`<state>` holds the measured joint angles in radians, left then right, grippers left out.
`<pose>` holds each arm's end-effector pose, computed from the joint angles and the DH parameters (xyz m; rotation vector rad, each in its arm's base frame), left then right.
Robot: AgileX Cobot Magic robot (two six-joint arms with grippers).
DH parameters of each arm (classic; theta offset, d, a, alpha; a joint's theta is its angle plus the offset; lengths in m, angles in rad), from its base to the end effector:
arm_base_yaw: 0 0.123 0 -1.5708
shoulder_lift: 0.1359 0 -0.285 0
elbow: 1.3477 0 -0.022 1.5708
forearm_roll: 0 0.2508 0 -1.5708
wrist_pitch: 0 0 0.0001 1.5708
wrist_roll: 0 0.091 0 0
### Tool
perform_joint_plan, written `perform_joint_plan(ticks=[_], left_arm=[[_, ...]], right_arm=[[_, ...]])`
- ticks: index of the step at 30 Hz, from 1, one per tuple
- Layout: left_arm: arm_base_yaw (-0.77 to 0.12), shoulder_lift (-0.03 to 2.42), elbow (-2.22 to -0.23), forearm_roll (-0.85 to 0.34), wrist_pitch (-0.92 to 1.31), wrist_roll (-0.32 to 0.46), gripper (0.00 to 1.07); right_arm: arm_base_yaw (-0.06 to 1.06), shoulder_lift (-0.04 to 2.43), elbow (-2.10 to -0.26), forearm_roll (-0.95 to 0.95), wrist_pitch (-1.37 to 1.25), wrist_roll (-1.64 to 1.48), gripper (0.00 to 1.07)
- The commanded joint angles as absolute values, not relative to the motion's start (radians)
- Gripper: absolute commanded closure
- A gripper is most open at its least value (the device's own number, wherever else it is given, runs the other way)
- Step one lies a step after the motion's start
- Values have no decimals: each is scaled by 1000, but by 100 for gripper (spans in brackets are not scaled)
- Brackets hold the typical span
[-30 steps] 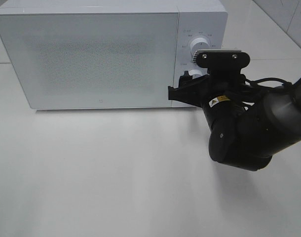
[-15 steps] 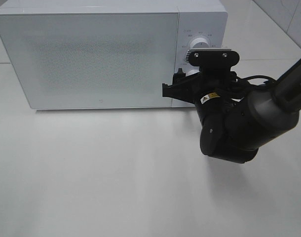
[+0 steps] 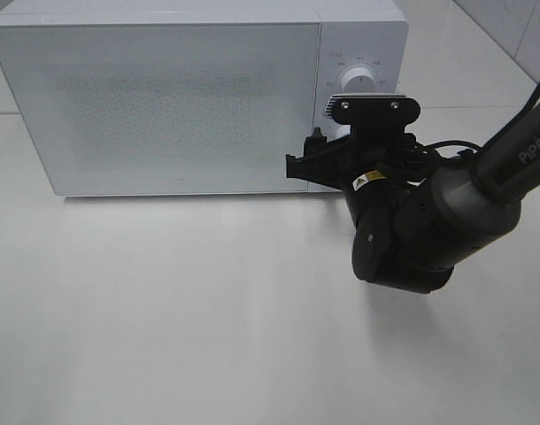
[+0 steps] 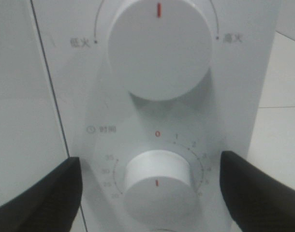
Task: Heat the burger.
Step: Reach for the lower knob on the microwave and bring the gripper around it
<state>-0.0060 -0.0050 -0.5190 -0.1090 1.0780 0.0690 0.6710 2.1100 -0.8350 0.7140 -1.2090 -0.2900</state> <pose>-0.0089 -0.0087 0.2815 0.0840 2.0323 -0.0906 0.3197 0.1827 0.1151 -0.0429 1.6345 -0.0246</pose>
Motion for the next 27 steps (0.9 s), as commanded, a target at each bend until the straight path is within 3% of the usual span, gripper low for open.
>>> perform_joint_plan(ticks=[1,13,15,18,20,21,23,24,26,27], left_arm=[[-6,-22,-516,-109,1069,63,9],[-6,-22,-516,-109,1069,63,9],[-6,-22,-516,-109,1069,63,9],[-6,-22,-516,-109,1069,63,9],[-6,-22,-516,-109,1069,63,9],[-6,-22,-516,-109,1069,63,9],[-6,-22,-516,-109,1069,63,9],[-6,-22,-516,-109,1069,63,9],[-6,-22,-516,-109,1069,63,9],[-6,-22,-516,-109,1069,63,9]], right_arm=[[665,2118,-850,700,-1210,-285,31],[665,2118,-850,700,-1194,-272,37],[665,2118,-850,700,-1180,-268,48],[665,2118,-850,700,-1178,-268,52],[665,2118,-850,700,-1183,-268,69],[665,2118,-850,700,-1183,-268,69],[665,2118,-850,700,-1188,-267,88],[665,2118,-850,700,-1188,-267,88],[665,2118,-850,686,-1196,-265,107],[665,2118,-850,686,-1196,-265,107]])
